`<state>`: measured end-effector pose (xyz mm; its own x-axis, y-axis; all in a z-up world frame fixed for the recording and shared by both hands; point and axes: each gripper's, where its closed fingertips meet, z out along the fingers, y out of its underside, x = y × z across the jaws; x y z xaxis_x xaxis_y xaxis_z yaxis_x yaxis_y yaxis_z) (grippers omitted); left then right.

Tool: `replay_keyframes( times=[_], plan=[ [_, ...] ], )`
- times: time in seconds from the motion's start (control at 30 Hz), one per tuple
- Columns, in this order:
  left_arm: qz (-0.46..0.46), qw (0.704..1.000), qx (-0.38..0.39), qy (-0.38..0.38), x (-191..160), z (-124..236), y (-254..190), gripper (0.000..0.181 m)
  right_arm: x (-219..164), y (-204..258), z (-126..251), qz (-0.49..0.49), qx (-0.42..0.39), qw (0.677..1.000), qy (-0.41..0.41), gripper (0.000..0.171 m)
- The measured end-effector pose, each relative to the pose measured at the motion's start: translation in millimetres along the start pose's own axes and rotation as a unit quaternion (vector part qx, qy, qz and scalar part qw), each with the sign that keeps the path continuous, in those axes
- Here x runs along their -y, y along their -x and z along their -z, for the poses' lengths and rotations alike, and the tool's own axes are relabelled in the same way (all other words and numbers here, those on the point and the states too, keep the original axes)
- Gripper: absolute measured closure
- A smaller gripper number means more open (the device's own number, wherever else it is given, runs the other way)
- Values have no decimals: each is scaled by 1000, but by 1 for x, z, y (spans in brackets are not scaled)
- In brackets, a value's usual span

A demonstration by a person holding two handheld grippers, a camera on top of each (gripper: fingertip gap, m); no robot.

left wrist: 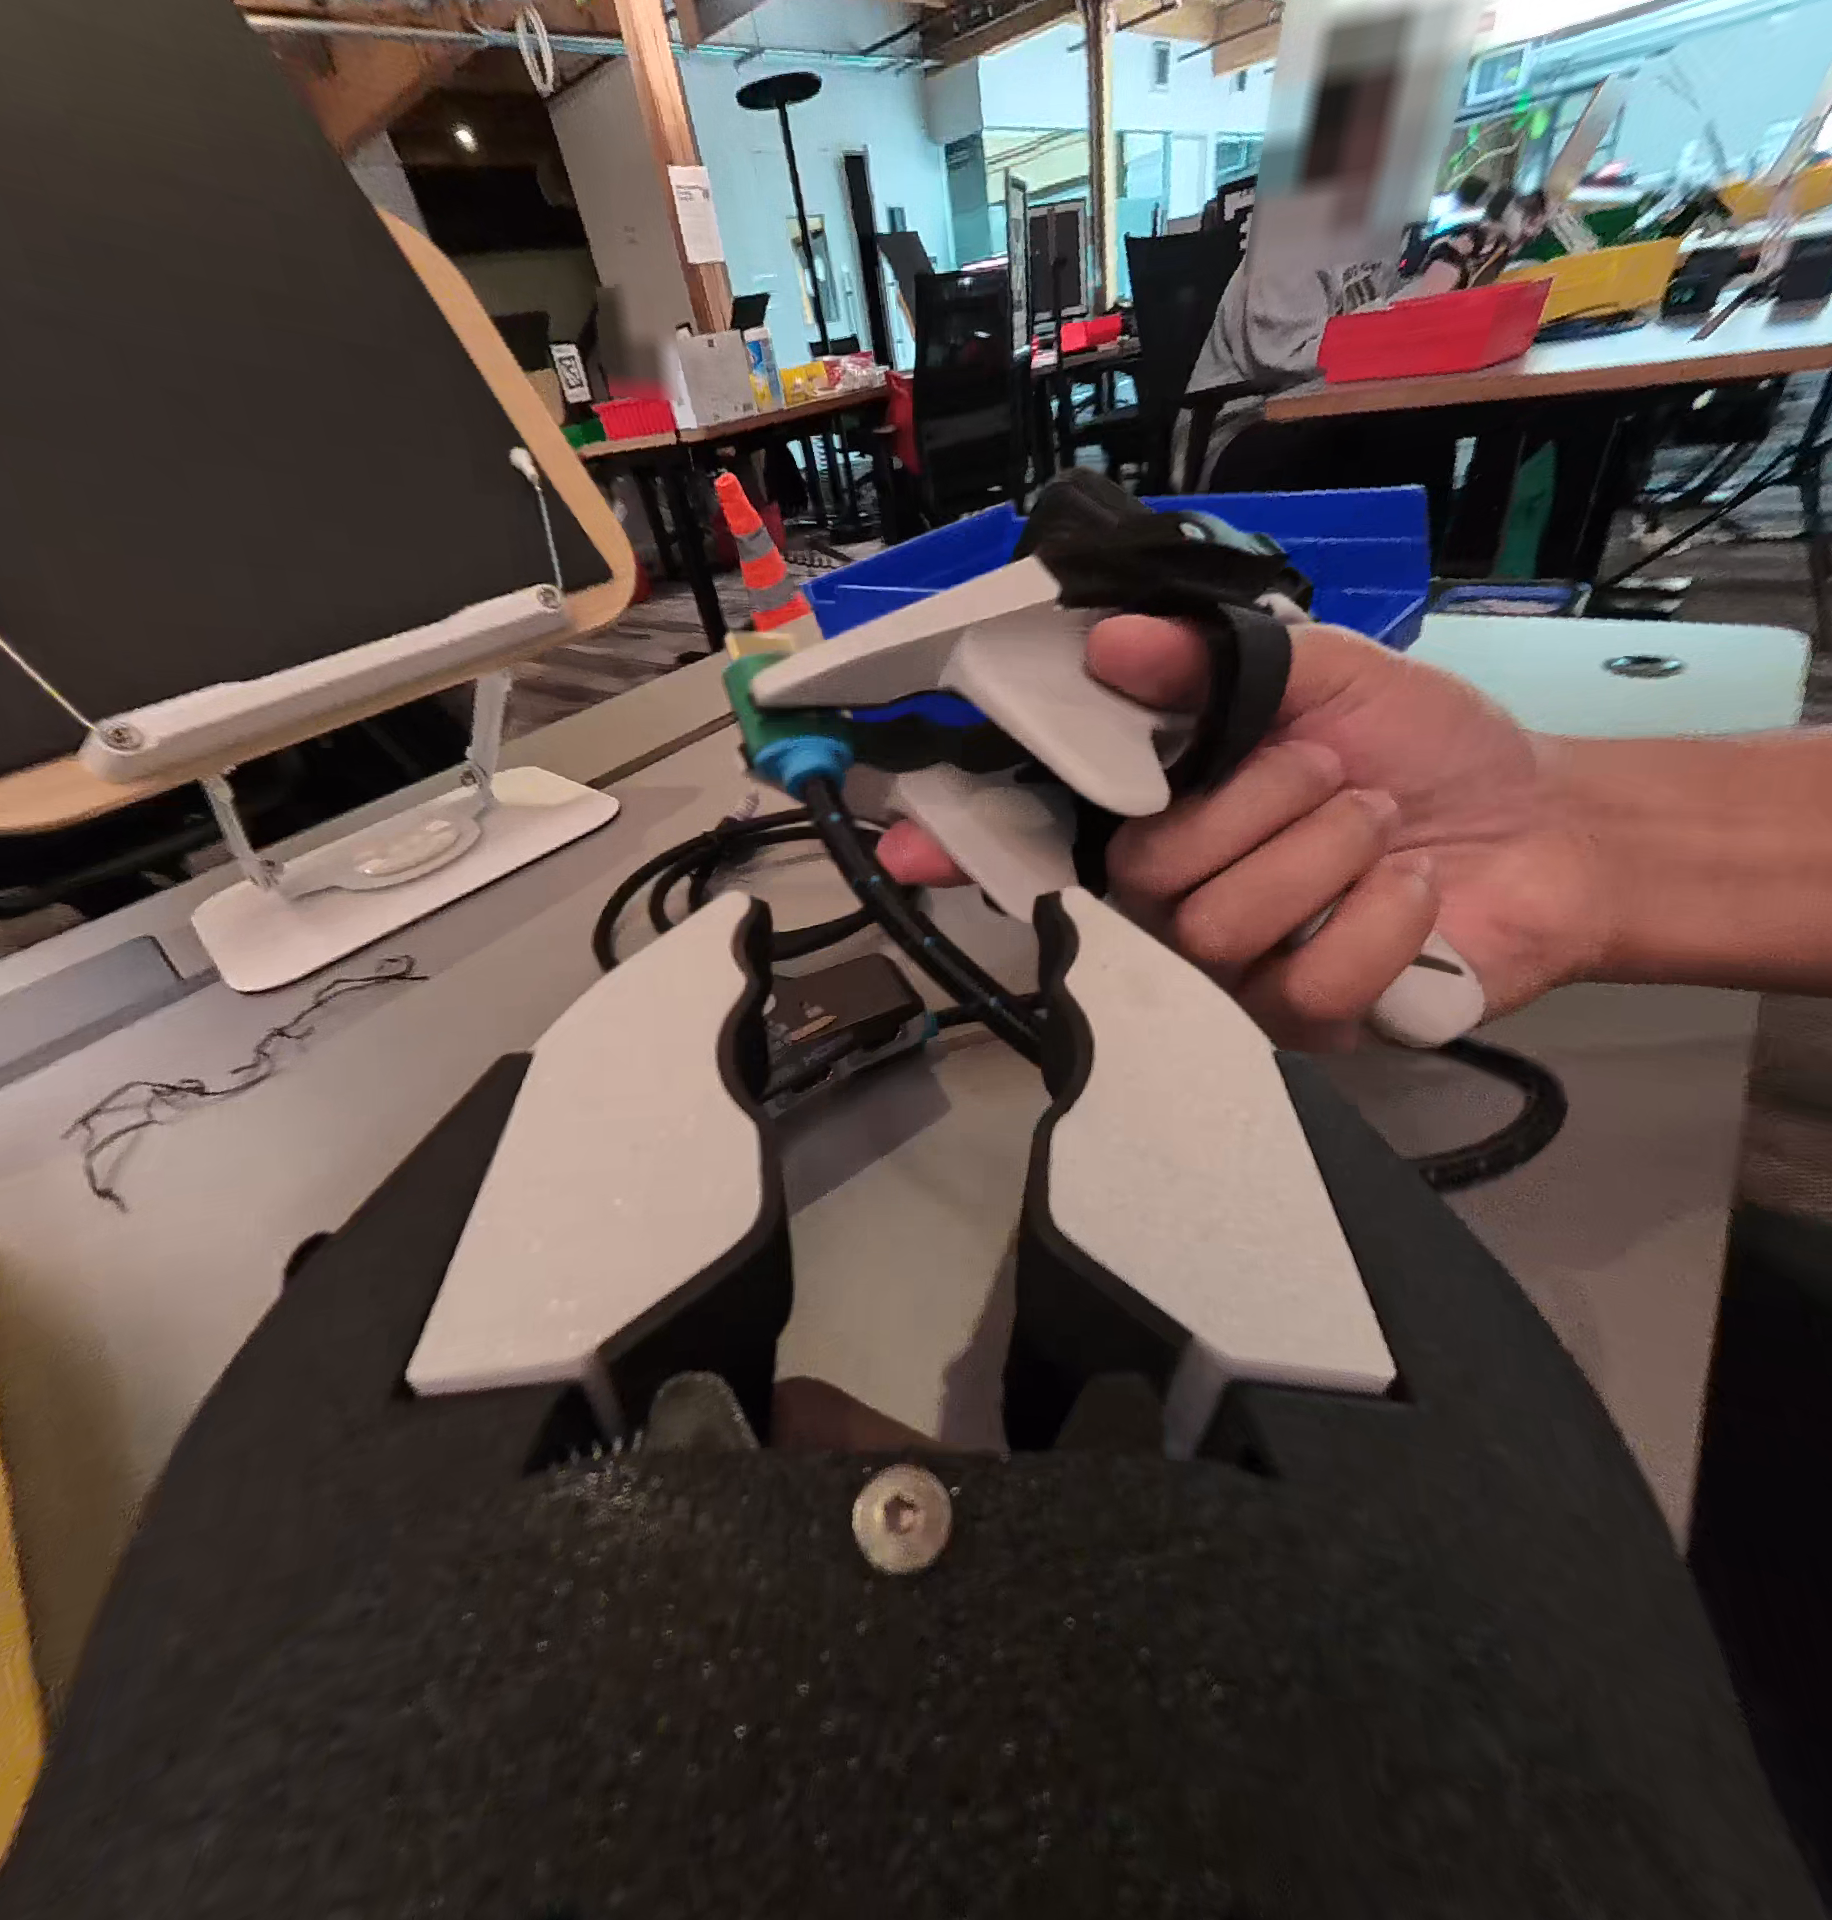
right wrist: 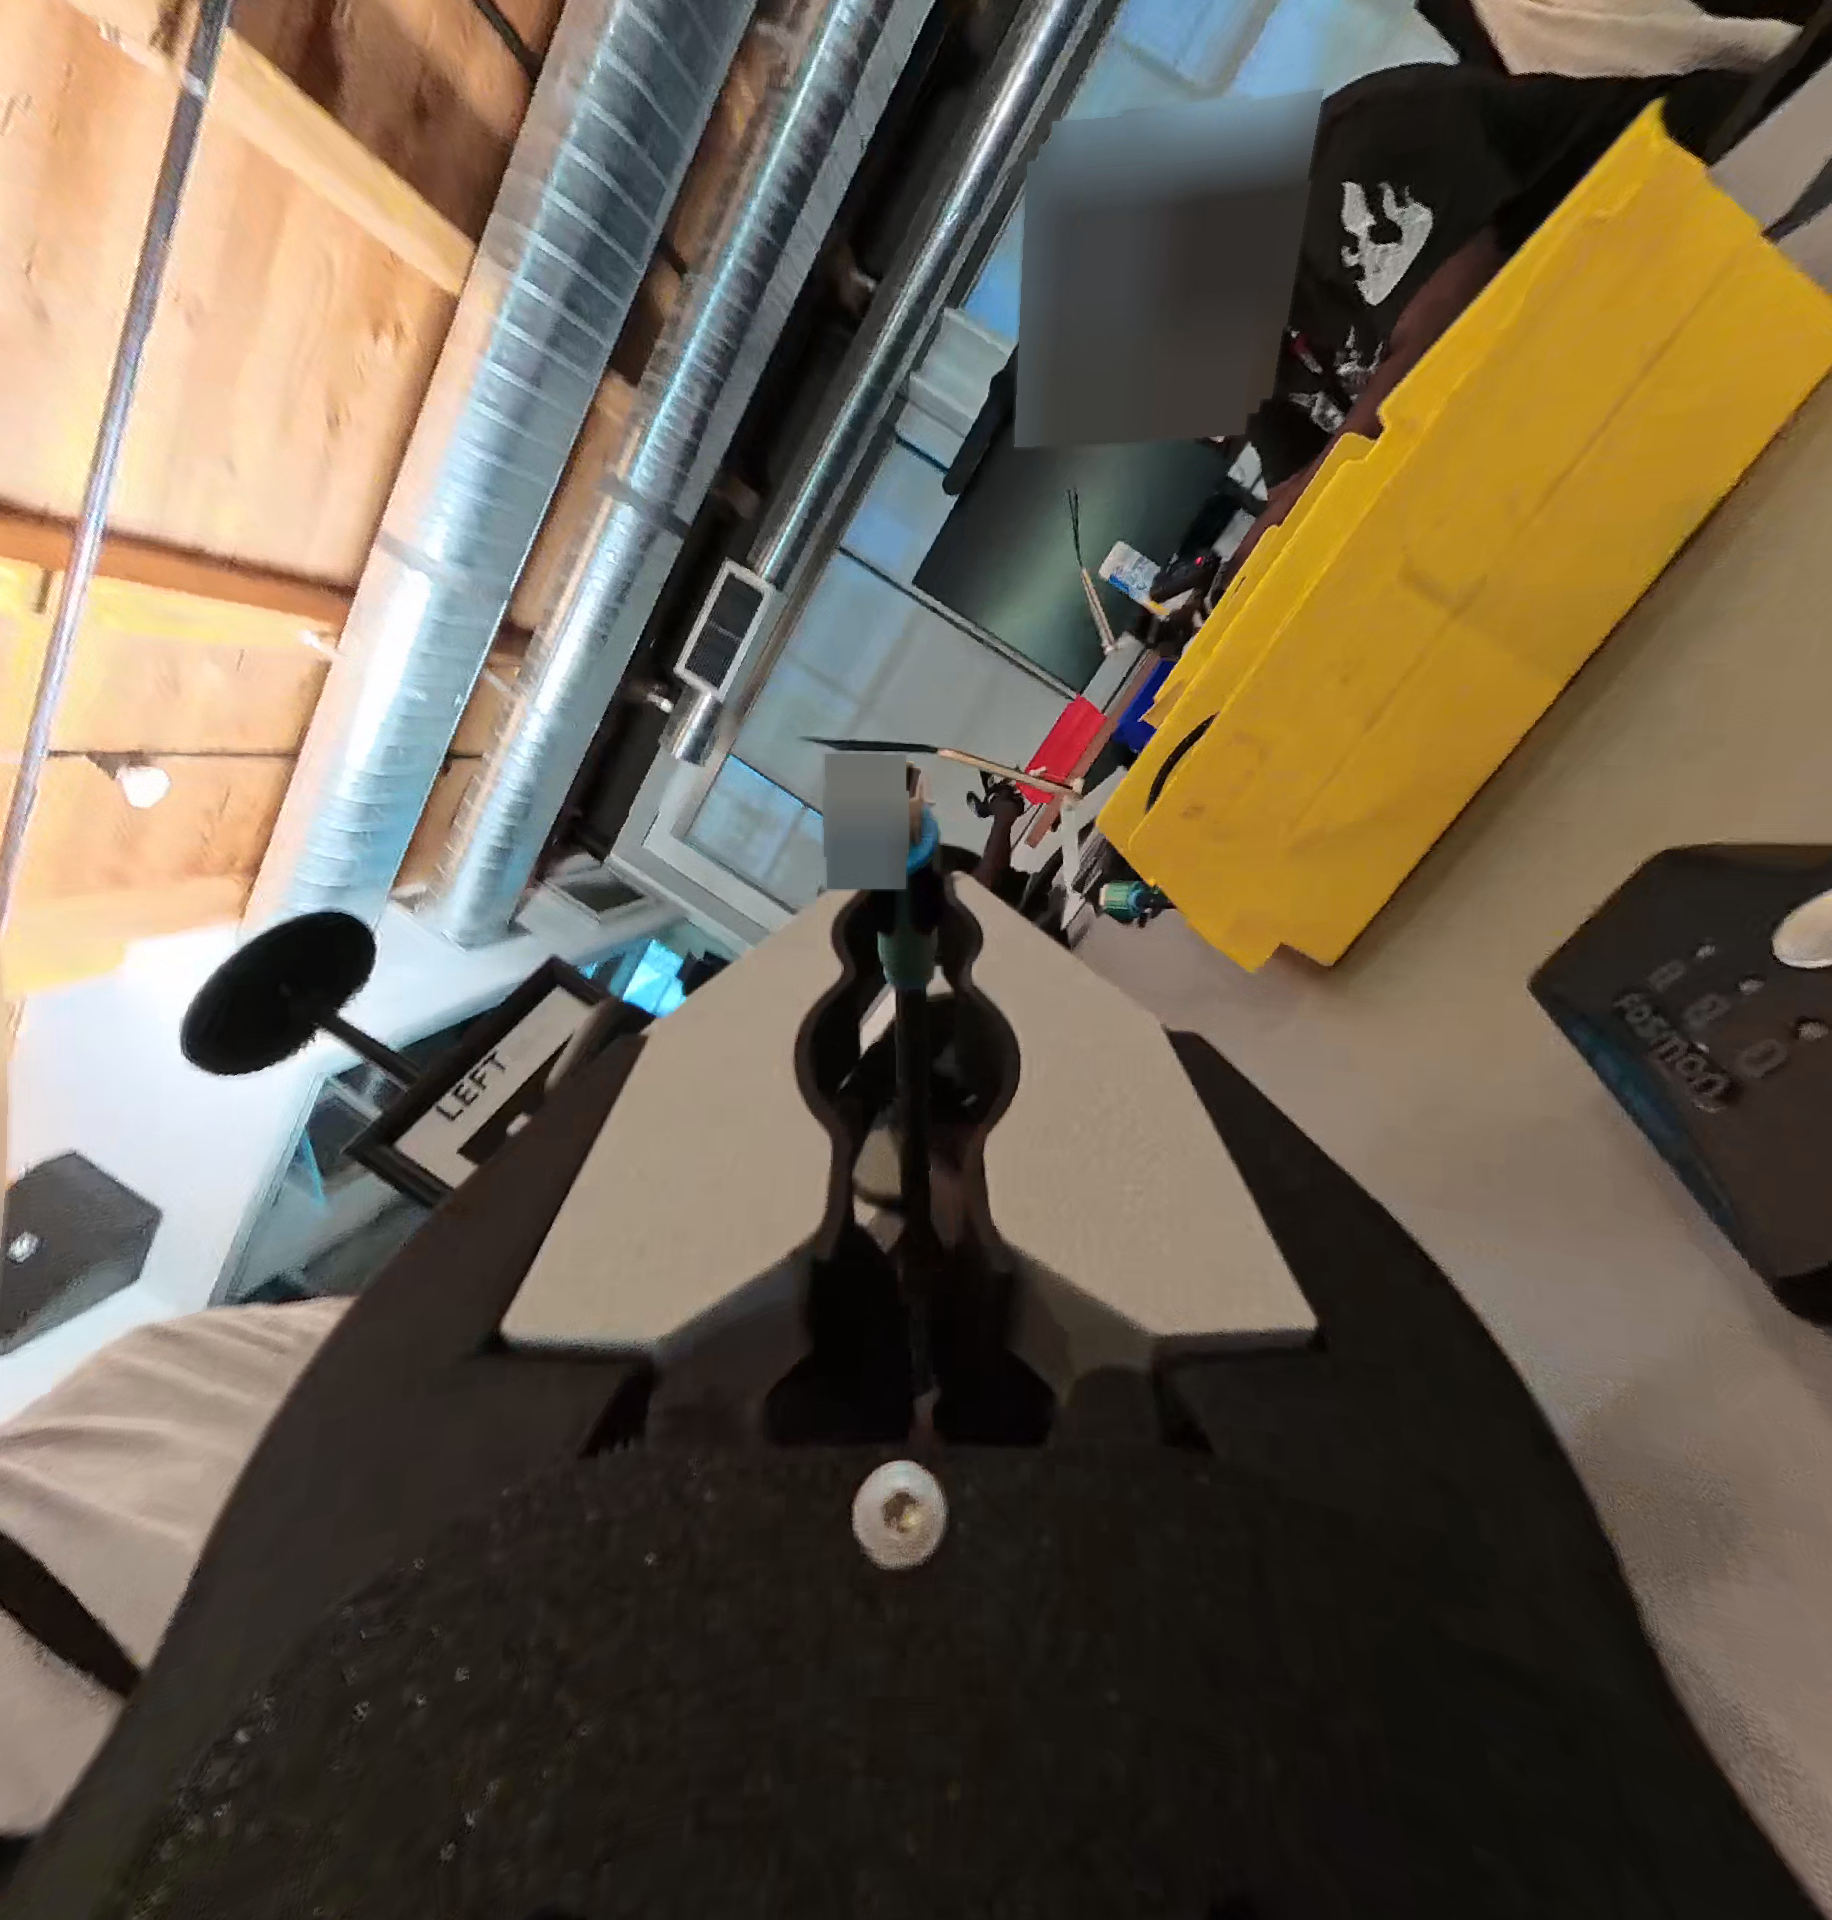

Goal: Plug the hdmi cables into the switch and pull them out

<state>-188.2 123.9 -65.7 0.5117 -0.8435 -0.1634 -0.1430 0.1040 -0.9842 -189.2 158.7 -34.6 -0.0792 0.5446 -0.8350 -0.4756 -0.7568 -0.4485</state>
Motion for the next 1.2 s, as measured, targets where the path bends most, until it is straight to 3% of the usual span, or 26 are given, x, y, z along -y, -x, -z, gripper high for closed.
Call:
replay_keyframes(
  times=[0.07,0.17,0.3,0.43,0.57,0.83,1.0,1.2],
  plan=[
    [-24,999,35,-16,5,2,6,133,-2,-6,-3,-1,-15,1000,-3,162],
    [-7,987,109,-114,35,28,34,151,6,-7,-1,57,-50,997,-13,161],
    [33,990,117,-68,15,31,61,149,21,15,6,48,-15,999,-15,162],
    [-123,985,108,47,-23,0,39,128,3,37,-11,4,44,999,2,162],
    [-202,968,144,-30,9,-3,15,144,-9,21,-23,1,12,1000,4,161],
    [-166,964,191,-77,32,12,25,145,-12,7,-16,7,-8,1000,-1,159],
    [-197,958,198,-59,26,12,24,172,-22,-5,-19,-15,-26,999,21,159],
    [-141,974,173,-49,23,14,32,178,-25,-8,-17,-42,-18,998,33,159]
  ],
)
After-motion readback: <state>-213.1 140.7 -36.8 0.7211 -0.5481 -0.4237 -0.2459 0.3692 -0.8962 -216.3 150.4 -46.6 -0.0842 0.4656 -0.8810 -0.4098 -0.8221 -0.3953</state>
